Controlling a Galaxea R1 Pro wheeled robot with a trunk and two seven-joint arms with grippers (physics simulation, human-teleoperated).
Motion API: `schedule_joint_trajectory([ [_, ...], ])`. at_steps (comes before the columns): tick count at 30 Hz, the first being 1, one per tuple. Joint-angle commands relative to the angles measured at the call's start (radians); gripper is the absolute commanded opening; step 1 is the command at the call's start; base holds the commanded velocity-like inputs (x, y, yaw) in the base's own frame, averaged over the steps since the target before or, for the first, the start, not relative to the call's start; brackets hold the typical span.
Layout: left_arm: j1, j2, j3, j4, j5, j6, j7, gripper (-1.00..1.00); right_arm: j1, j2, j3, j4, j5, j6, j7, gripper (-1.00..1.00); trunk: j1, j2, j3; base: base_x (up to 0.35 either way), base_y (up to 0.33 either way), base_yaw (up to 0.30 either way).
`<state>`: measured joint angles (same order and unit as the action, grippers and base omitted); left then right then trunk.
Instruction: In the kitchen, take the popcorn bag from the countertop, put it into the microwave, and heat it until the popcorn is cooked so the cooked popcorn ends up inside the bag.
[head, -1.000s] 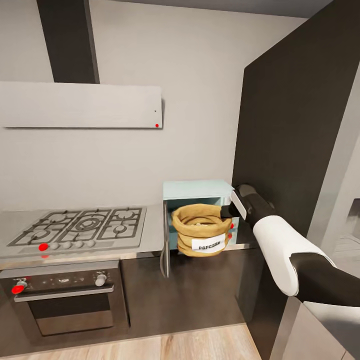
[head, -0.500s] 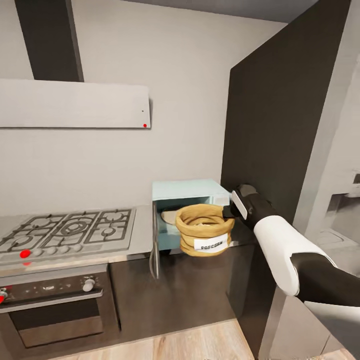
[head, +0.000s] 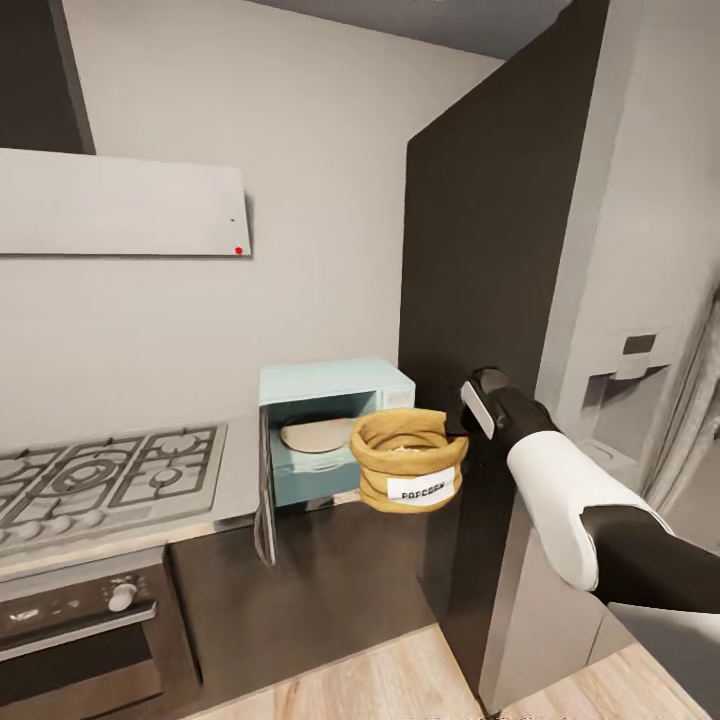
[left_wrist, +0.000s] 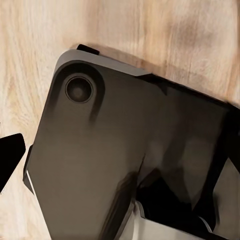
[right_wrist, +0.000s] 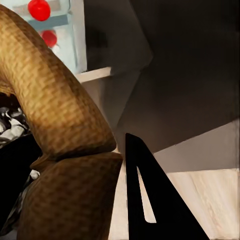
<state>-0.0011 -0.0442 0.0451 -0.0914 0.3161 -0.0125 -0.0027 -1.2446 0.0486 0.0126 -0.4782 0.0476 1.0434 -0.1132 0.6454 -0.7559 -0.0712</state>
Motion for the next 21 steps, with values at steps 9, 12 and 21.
schedule_joint_trajectory([
  [9,0.0,0.0,0.002,-0.001,0.0,0.0,-0.002,1.0,-0.001,0.003,0.001,0.0,0.003,0.004,0.001,-1.0,0.0,-0.001,-0.002,0.056,0.213,-0.057],
  [12,0.0,0.0,0.002,-0.001,0.0,0.0,-0.002,1.0,-0.001,0.003,0.0,0.0,0.003,0.004,0.001,-1.0,0.0,-0.001,-0.002,0.095,0.312,0.0],
  [21,0.0,0.0,0.003,-0.001,0.001,0.0,-0.002,1.0,-0.001,0.002,0.0,-0.002,0.003,0.004,0.003,-1.0,0.0,-0.001,-0.002,0.095,0.308,0.0],
])
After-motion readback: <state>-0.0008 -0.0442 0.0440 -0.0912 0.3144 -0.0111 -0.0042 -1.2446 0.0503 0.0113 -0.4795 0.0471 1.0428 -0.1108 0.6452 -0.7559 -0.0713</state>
